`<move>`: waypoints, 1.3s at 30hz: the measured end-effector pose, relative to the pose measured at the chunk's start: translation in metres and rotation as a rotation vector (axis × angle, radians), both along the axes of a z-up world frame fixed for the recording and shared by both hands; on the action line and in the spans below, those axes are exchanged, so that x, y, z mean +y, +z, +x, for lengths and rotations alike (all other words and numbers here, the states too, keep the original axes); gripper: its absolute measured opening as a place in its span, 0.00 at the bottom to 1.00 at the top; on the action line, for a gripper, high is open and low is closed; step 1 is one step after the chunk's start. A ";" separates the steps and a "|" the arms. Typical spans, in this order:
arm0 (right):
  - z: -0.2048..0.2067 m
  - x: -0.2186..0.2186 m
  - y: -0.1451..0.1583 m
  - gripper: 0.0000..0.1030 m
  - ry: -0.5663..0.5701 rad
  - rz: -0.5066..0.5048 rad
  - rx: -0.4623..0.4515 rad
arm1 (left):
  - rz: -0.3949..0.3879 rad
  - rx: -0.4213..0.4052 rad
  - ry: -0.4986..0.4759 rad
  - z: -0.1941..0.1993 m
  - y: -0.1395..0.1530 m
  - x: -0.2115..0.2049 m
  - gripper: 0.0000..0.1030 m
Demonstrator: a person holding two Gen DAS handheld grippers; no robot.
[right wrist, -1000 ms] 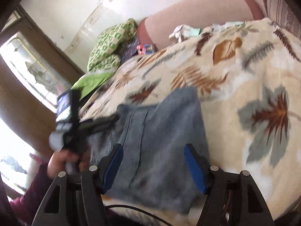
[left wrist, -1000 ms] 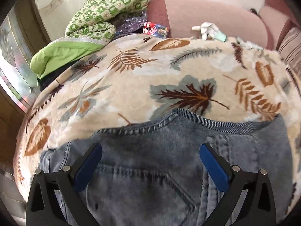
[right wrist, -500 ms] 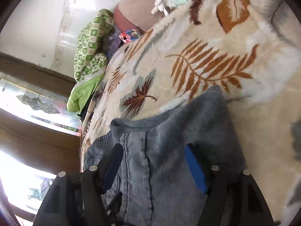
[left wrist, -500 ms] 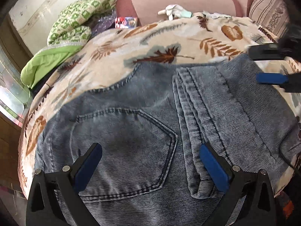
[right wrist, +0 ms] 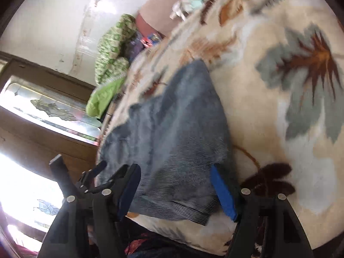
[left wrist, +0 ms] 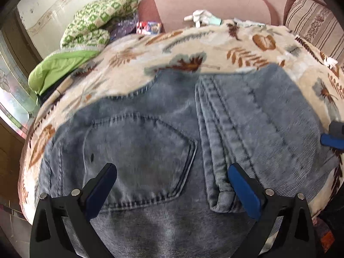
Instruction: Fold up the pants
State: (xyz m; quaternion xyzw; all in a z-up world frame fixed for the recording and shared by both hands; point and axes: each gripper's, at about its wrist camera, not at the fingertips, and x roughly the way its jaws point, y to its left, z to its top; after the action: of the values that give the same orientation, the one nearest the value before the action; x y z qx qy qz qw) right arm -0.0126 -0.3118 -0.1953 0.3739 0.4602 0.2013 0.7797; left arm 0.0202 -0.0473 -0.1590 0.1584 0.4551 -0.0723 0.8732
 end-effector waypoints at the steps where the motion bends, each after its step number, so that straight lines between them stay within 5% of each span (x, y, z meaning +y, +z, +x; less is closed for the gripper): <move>1: -0.001 0.001 0.000 0.69 -0.006 -0.002 -0.010 | -0.022 0.005 0.007 -0.001 0.002 0.004 1.00; 9: -0.009 0.014 0.030 0.69 0.016 -0.075 -0.094 | -0.064 -0.136 0.044 -0.026 0.036 0.041 1.00; 18: 0.000 0.060 0.055 0.69 0.087 -0.179 -0.204 | -0.004 -0.277 0.101 -0.044 0.055 0.075 1.00; 24: 0.010 0.078 0.029 0.69 0.118 -0.312 -0.162 | -0.040 -0.191 0.144 -0.037 0.045 0.082 1.00; 32: 0.014 0.062 0.011 0.70 0.103 -0.181 -0.148 | -0.026 -0.151 0.133 -0.036 0.035 0.062 1.00; 39: 0.010 0.066 0.012 0.72 0.108 -0.201 -0.177 | -0.031 -0.154 0.126 -0.039 0.037 0.061 1.00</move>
State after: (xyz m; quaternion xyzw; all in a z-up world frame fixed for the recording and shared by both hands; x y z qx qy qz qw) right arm -0.0022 -0.2456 -0.1837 0.2493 0.4269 0.2281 0.8388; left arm -0.0192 0.0138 -0.1218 0.1211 0.3945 -0.0120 0.9108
